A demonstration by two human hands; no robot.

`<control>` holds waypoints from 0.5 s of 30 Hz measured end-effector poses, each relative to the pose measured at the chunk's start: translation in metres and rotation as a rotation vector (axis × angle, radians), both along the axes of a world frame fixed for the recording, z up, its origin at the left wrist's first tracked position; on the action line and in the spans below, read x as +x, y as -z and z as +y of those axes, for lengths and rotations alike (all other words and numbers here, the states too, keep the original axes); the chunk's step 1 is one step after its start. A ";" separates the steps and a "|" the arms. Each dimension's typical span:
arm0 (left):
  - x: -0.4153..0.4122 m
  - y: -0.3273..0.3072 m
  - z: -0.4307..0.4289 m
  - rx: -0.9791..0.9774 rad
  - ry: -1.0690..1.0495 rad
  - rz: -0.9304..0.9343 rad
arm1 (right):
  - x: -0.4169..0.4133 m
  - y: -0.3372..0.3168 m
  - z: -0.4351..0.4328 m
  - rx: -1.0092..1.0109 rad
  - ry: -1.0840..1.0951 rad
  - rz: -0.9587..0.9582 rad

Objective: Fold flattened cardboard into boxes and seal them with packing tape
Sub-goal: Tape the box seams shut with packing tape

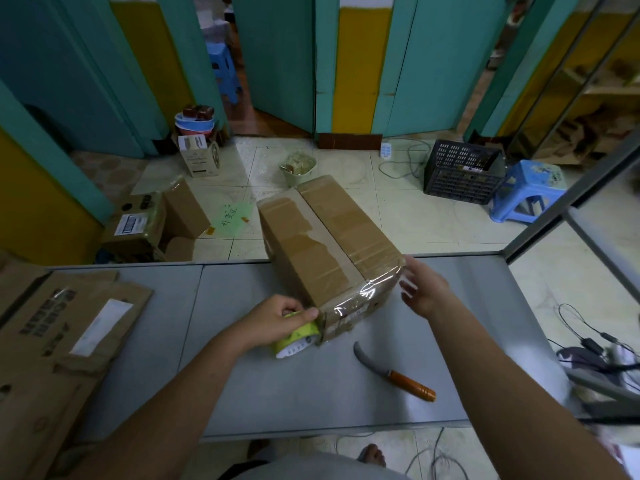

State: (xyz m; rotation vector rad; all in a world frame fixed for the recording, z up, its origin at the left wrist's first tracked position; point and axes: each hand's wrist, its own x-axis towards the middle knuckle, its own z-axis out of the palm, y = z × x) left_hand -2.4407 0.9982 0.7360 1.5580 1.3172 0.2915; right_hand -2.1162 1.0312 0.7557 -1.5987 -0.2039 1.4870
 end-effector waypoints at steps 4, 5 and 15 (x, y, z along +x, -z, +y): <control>0.010 0.008 -0.012 0.012 -0.119 -0.038 | 0.004 -0.003 0.001 0.214 -0.090 -0.359; 0.010 0.010 -0.013 0.012 -0.139 -0.045 | 0.003 -0.002 -0.001 0.242 -0.094 -0.395; 0.030 0.004 -0.025 0.039 -0.228 -0.071 | 0.003 0.001 -0.011 0.335 -0.231 -0.256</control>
